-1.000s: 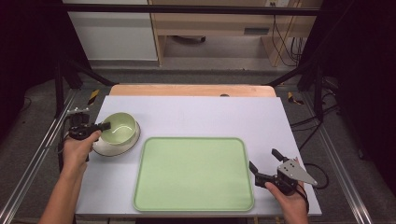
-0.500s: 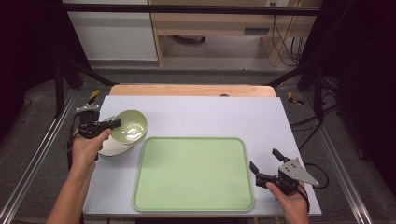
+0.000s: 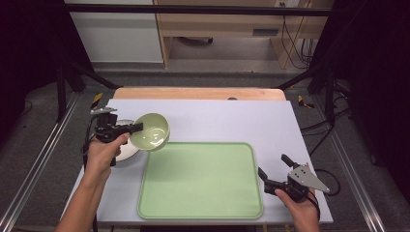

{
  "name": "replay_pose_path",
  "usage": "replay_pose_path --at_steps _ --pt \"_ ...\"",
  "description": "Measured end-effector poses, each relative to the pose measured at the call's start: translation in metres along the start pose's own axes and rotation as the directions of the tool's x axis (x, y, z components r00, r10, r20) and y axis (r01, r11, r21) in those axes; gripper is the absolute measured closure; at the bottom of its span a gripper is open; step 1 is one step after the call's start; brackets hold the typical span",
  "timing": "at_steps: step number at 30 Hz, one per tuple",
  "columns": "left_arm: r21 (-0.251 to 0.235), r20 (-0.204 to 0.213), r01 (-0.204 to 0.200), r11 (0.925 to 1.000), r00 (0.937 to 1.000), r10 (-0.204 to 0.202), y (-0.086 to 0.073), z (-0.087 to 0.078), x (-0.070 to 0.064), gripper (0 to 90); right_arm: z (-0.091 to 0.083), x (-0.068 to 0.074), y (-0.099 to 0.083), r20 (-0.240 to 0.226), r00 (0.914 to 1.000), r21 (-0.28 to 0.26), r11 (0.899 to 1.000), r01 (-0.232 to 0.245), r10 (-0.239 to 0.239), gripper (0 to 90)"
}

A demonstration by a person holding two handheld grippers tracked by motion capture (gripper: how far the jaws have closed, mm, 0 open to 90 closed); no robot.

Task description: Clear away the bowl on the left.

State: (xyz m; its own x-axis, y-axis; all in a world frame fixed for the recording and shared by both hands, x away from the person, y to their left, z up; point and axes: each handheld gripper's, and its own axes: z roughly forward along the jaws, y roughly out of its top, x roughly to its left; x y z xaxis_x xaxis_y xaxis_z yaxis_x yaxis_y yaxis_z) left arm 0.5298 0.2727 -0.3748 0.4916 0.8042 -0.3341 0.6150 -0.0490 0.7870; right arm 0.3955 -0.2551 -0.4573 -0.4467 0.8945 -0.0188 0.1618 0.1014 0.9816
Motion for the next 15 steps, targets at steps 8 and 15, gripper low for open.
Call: replay_pose_path --at_steps 8,15 --pt "0.041 0.014 -0.039 0.9984 0.9992 0.038 -0.009 0.016 -0.016 83.1 -0.001 0.000 0.000 -0.005 1.0000 -0.007 1.000 -0.001 0.001 5.5" --pt "0.059 0.046 -0.057 0.9966 0.9975 0.054 -0.017 0.028 -0.029 83.1 0.000 0.000 0.000 -0.004 1.0000 -0.009 1.000 0.002 -0.002 5.5"
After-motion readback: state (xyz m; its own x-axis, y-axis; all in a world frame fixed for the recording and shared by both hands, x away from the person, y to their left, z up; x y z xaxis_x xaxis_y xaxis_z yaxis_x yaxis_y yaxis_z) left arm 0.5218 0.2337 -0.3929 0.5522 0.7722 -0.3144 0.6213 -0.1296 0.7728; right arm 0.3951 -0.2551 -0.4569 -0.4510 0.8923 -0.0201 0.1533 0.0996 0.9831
